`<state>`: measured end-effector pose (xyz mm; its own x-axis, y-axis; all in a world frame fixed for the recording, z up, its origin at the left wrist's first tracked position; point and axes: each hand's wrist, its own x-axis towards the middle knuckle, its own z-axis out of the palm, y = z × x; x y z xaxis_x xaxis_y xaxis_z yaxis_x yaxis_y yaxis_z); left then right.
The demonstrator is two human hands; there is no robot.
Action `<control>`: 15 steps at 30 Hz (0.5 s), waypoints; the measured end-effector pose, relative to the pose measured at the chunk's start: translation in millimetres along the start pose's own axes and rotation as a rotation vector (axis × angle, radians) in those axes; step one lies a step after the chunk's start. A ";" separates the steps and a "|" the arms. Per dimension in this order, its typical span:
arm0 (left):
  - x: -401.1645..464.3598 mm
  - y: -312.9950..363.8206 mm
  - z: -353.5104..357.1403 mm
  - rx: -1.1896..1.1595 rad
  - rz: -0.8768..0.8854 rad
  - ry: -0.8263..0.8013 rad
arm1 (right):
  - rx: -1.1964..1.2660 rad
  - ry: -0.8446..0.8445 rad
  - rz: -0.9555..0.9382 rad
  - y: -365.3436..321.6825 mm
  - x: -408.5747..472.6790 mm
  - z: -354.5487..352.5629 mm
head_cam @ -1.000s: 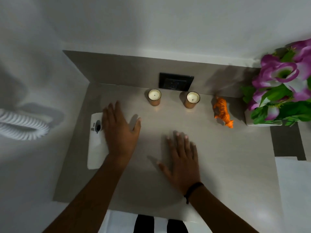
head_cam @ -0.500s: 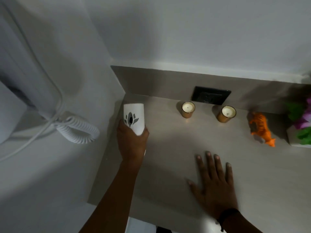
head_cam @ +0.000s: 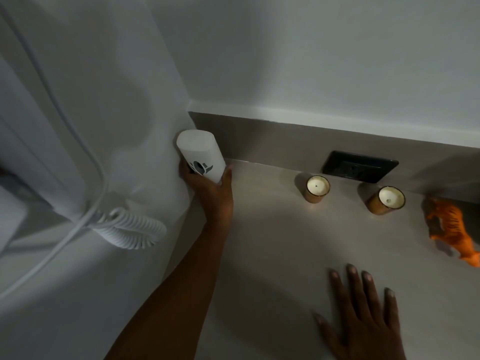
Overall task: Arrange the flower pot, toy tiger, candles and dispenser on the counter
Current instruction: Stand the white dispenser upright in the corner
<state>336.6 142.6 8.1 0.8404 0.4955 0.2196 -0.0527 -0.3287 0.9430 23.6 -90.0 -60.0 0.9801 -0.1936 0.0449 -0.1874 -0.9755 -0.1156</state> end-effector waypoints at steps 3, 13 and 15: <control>-8.8 -9.2 -7.9 0.021 -0.015 -0.007 | 0.007 0.000 0.009 -2.1 0.5 -2.6; -1.2 -26.0 7.5 0.140 -0.075 0.046 | -0.019 -0.005 0.027 -2.1 2.5 4.2; 0.6 -28.8 10.8 0.146 -0.071 0.053 | -0.017 -0.024 0.023 -0.2 2.5 5.2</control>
<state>344.4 143.7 -21.6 0.8091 0.5624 0.1701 0.0881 -0.4023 0.9112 26.5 -89.8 -65.0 0.9768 -0.2132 0.0189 -0.2103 -0.9725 -0.0997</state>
